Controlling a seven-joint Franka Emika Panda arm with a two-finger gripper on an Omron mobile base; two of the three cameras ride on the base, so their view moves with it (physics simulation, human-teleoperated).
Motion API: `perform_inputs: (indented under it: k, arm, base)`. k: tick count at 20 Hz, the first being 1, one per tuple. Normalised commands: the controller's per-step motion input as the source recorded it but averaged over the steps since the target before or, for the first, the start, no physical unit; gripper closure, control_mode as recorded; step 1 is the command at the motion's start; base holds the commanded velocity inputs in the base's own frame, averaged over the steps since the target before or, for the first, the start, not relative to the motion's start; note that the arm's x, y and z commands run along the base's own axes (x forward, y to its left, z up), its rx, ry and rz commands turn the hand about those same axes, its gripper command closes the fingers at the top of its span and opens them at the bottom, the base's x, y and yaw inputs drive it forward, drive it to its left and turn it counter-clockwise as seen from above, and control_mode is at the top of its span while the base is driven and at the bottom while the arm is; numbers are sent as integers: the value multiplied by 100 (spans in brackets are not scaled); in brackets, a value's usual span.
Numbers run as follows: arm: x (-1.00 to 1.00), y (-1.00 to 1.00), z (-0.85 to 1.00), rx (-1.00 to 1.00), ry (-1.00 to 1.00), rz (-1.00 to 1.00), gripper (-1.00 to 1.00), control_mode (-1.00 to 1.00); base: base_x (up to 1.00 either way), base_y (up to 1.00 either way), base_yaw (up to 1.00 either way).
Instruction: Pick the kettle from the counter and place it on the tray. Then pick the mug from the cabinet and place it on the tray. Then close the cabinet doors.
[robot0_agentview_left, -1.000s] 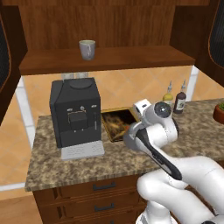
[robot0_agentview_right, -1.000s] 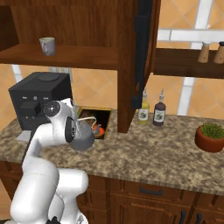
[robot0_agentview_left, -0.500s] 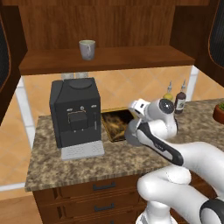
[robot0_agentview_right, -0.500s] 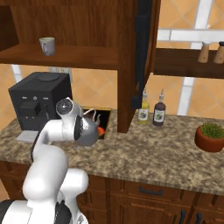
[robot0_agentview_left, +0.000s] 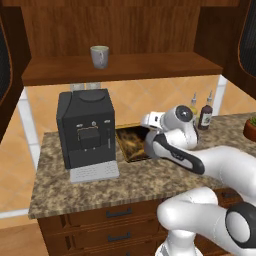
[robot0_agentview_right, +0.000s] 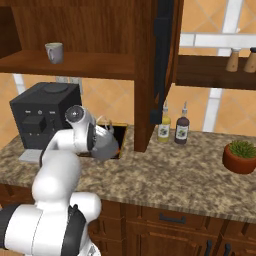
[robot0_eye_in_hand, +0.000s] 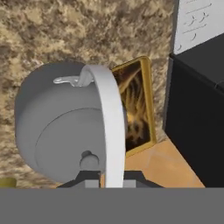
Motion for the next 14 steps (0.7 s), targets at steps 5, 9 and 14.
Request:
perform_inputs:
  k: [5, 9, 14]
  arm:
    - [24, 1, 0, -2, -26, 20, 100, -100]
    - [36, 1, -4, 0, -17, 16, 100, -100]
    - [48, 10, -3, 0, -3, 10, 100, -100]
  base:
    - [0, 0, 0]
    - [0, 0, 0]
    - [0, 0, 0]
